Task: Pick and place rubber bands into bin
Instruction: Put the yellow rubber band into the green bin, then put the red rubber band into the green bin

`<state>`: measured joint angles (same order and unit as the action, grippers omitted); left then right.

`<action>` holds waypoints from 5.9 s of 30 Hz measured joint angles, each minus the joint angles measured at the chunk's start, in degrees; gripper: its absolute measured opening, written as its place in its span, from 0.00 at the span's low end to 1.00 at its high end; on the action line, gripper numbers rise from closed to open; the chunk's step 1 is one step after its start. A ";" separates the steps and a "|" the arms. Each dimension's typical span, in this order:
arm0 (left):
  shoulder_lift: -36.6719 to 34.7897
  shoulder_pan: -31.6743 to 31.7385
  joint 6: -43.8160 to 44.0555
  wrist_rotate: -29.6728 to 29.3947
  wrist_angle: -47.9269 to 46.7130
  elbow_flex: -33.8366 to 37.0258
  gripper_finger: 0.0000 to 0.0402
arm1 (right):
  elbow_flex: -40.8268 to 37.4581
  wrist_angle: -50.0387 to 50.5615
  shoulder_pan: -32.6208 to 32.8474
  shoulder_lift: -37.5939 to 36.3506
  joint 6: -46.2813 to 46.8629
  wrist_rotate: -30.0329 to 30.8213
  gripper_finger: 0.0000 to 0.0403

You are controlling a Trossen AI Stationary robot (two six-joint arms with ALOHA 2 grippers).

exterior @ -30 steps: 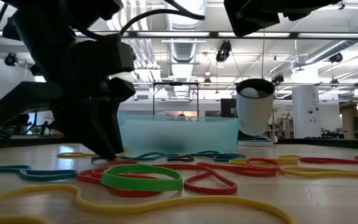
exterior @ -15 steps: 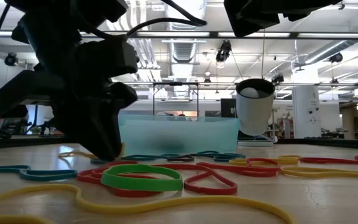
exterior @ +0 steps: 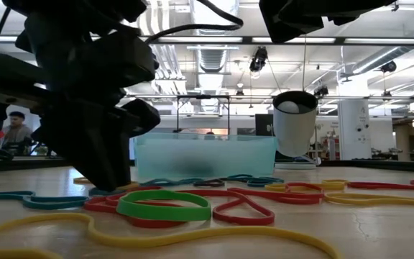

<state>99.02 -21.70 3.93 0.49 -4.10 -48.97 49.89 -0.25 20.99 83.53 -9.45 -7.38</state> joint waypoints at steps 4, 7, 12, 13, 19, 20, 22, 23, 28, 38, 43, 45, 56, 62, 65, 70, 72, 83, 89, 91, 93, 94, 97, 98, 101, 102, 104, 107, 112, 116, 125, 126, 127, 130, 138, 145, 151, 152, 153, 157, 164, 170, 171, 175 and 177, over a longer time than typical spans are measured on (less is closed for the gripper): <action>0.00 0.06 -1.58 -1.04 0.09 0.11 0.15 | 0.00 -0.02 0.00 0.00 0.00 0.00 0.20; -0.03 0.05 -2.05 -1.51 -0.01 0.13 0.06 | 0.00 -0.02 0.00 0.00 -0.01 0.00 0.20; -0.10 0.11 -3.19 -2.03 -0.67 0.13 0.01 | 0.00 0.00 0.00 0.00 0.00 0.00 0.20; -0.11 0.11 -3.25 -2.10 -0.73 0.13 0.00 | 0.00 0.00 0.00 0.00 0.00 0.00 0.20; -0.48 0.21 -3.39 -3.26 -1.56 -0.17 0.00 | -0.09 0.00 0.00 0.00 0.00 0.00 0.20; -0.51 0.21 -3.41 -3.82 -1.67 -0.44 0.00 | -0.09 0.00 0.00 0.00 -0.02 0.00 0.20; -0.93 0.02 -3.40 -4.89 -1.68 -0.88 0.00 | -0.09 0.00 0.00 0.00 -0.04 0.00 0.20; -1.18 -0.04 -3.41 -5.52 -1.68 -1.11 0.00 | -0.09 0.01 -0.01 0.00 -0.01 0.00 0.20; -2.47 -0.78 -3.41 -8.13 -2.92 -1.90 0.00 | -0.09 0.02 -0.01 0.00 -0.02 0.00 0.20; -8.30 -5.87 -8.27 -24.36 -2.41 -2.01 0.00 | -0.09 0.06 -0.04 0.00 -0.16 0.00 0.20; -11.59 -7.03 -11.87 -29.70 -2.80 -1.62 0.00 | -0.11 0.06 -0.04 0.02 -0.08 0.02 0.20; -13.28 -6.79 -13.54 -29.98 -2.47 -1.62 0.00 | -0.17 -0.07 -0.04 0.02 0.13 0.04 0.20; -24.29 -1.08 -21.38 -32.37 -3.82 -1.27 0.00 | -0.42 0.00 0.00 0.07 0.46 1.56 0.20; -29.25 5.94 -22.08 -32.19 -7.96 -1.23 0.00 | -0.50 -0.02 0.00 0.07 0.19 1.56 0.20; -30.42 10.18 -23.71 -29.27 -7.45 -1.25 0.00 | -0.52 0.01 0.00 0.07 0.04 1.55 0.20; -30.31 17.55 -23.99 -21.57 -7.35 -1.29 0.00 | -0.56 -0.03 0.00 0.07 0.03 1.55 0.20; -29.63 20.22 -23.94 -19.66 -7.34 -1.25 0.00 | -0.57 -0.04 0.00 0.07 0.02 1.55 0.20; -22.38 26.78 -20.93 -13.67 -6.91 -1.03 0.00 | -0.63 0.04 0.00 0.07 -0.04 1.55 0.20; -19.61 26.87 -21.27 -13.61 -6.85 -1.70 0.10 | -0.63 -0.01 -0.04 0.07 -0.15 1.55 0.20; -19.50 26.87 -21.22 -13.61 -6.94 -1.76 0.14 | -0.66 -0.03 -0.04 0.07 -0.15 1.55 0.20; -19.59 26.86 -20.88 -13.64 -6.92 -1.96 0.17 | -0.75 0.06 -0.04 0.07 0.05 1.55 0.20; -20.02 26.80 -20.70 -13.63 -7.26 -1.99 0.19 | -0.79 0.00 -0.04 0.07 0.28 1.53 0.20; -22.10 25.50 -17.52 -13.22 -8.93 -2.01 0.21 | -1.33 -0.05 -0.02 0.04 2.49 1.56 0.20; -22.92 24.78 -16.52 -11.93 -10.17 -2.01 0.21 | -1.62 -0.03 0.00 0.04 3.51 1.76 0.20; -25.89 21.31 -14.37 -6.82 -12.86 -1.26 0.21 | -3.42 -0.48 0.00 0.04 7.28 3.88 0.20; -26.67 19.52 -13.62 -5.99 -13.32 -0.92 0.21 | -4.49 -1.00 0.00 0.04 8.72 4.52 0.20; -28.23 15.29 -13.23 -5.75 -13.71 0.03 0.20 | -6.36 -2.47 0.05 0.94 11.25 4.59 0.20; -29.99 7.93 -12.92 -6.88 -13.12 0.92 0.19 | -7.98 -3.02 0.13 2.82 15.02 4.57 0.20; -30.58 -3.47 -11.75 -14.46 -9.48 2.88 0.17 | -8.66 0.38 0.13 4.56 20.72 4.72 0.20; -29.95 -9.63 -11.72 -18.71 -6.74 3.97 0.17 | -8.66 2.97 0.13 4.44 22.60 8.55 0.20; -29.42 -12.83 -11.64 -19.23 -5.86 4.13 0.17 | -8.11 -4.40 0.13 9.26 19.18 10.36 0.20; -29.44 -12.83 -11.58 -19.33 -5.79 4.13 0.17 | -8.11 -5.46 0.11 10.36 18.78 10.36 0.20; -29.43 -12.83 -11.56 -19.34 -5.69 4.13 0.17 | -8.13 -6.72 0.11 11.58 18.19 10.29 0.20; -29.44 -12.83 -11.54 -19.41 -5.56 4.15 0.17 | -8.10 -8.02 0.11 14.71 16.74 10.14 0.20; -29.44 -12.83 -11.56 -19.41 -5.73 4.26 0.17 | -7.91 -8.24 0.00 15.85 16.76 10.46 0.20; -29.44 -12.83 -11.56 -19.40 -5.70 4.26 0.17 | -7.91 -8.97 -0.04 15.97 16.82 12.46 0.20; -29.38 -12.83 -11.56 -19.38 -5.66 4.26 0.17 | -7.91 -9.86 -0.04 15.98 16.94 12.52 0.20; -29.36 -12.83 -11.56 -19.38 -5.68 4.26 0.17 | -7.91 -10.11 -0.04 15.98 16.95 12.52 0.20; -29.35 -12.83 -11.56 -19.38 -5.67 4.26 0.17 | -7.91 -10.37 -0.04 15.98 16.95 12.53 0.20; -29.35 -12.83 -11.00 -19.38 -5.68 4.26 0.17 | -8.06 -11.09 -0.02 15.98 16.94 12.53 0.20; -29.38 -12.83 -10.30 -19.36 -5.75 4.26 0.17 | -8.57 -11.35 0.00 16.00 16.99 12.53 0.20; -29.40 -12.85 -10.30 -19.36 -5.77 4.26 0.17 | -8.78 -14.76 0.00 19.53 17.06 12.46 0.20; -29.40 -12.87 -10.30 -19.36 -5.77 4.26 0.17 | -8.68 -15.40 0.00 20.44 17.03 12.34 0.20; -29.42 -12.87 -10.29 -19.34 -5.86 4.33 0.17 | -7.91 -16.06 0.00 22.44 17.07 12.28 0.20; -29.42 -12.87 -10.27 -19.32 -5.87 4.33 0.17 | -7.89 -16.09 0.00 22.45 17.43 12.24 0.20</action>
<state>69.60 -34.57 -6.35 -18.83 -9.96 -44.64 42.00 -16.34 20.99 105.98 7.97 4.86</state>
